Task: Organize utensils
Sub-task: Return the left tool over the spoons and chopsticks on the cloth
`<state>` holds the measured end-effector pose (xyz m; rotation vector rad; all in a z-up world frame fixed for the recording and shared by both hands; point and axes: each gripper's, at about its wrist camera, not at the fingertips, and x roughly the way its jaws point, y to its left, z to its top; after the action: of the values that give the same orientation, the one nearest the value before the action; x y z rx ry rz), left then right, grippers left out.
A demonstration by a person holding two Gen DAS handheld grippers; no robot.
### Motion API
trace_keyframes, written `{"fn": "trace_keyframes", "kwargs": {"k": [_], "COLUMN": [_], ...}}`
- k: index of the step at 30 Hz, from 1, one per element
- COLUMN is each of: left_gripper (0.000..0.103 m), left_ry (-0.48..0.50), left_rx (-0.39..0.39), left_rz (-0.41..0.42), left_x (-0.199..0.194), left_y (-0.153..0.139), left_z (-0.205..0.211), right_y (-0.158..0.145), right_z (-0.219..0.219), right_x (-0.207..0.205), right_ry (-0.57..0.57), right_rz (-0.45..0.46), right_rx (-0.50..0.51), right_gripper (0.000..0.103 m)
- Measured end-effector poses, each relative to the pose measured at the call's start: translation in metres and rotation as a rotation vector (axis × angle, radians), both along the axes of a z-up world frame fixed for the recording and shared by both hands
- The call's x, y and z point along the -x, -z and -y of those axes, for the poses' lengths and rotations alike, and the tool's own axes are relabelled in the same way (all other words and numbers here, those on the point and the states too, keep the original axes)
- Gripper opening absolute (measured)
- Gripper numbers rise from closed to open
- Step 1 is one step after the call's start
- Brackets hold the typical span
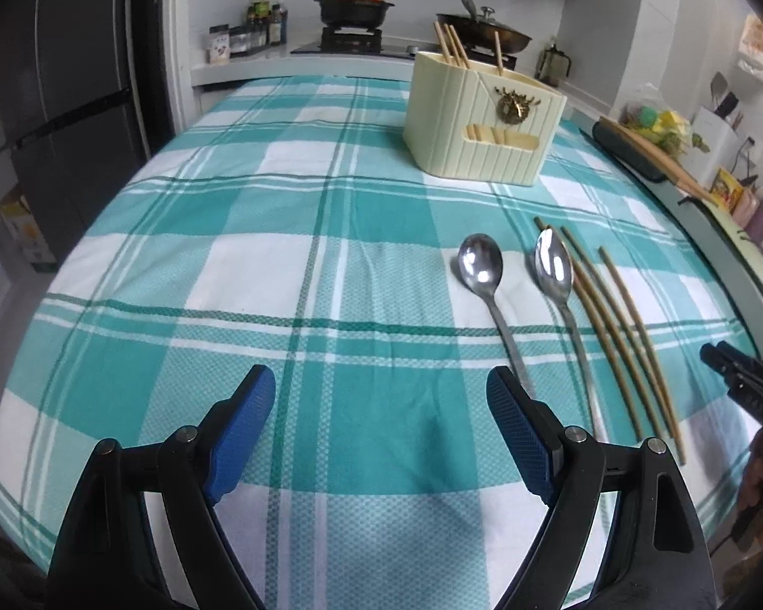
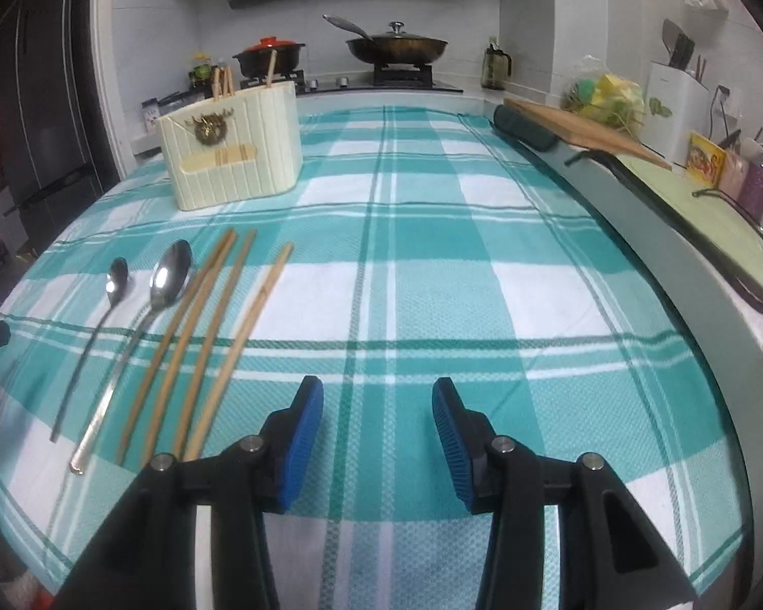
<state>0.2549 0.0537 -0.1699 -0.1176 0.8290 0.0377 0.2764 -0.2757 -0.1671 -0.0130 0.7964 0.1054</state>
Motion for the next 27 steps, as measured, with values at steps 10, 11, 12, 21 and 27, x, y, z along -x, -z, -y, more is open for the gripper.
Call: {"fn": "trace_keyframes", "kwargs": {"k": [10,11,12,21,27], "left_gripper": [0.086,0.086,0.086,0.093,0.095], "left_ry": [-0.059,-0.061,-0.063,-0.045,-0.043], "left_rx": [-0.013,-0.007,-0.007,-0.050,-0.049], "left_rz": [-0.074,-0.082,-0.083,-0.111,-0.114], "left_x": [-0.021,-0.022,-0.023,-0.029,-0.030], "left_y": [0.030,0.032,0.032,0.035,0.035], "left_z": [-0.017,-0.018,-0.019,-0.011,-0.011], "right_y": [0.019,0.019,0.019,0.019,0.019], "right_z": [-0.003,-0.003,-0.004,-0.006,-0.006], "right_x": [-0.006,-0.005,-0.005,-0.004,-0.004], "right_ry": [0.044,0.043,0.042,0.045,0.045], "right_rz": [-0.061,-0.057,-0.055,-0.049,-0.048], "right_rx": [0.026,0.029,0.031,0.045,0.050], "right_gripper": [0.046,0.046,0.046,0.046,0.046]}}
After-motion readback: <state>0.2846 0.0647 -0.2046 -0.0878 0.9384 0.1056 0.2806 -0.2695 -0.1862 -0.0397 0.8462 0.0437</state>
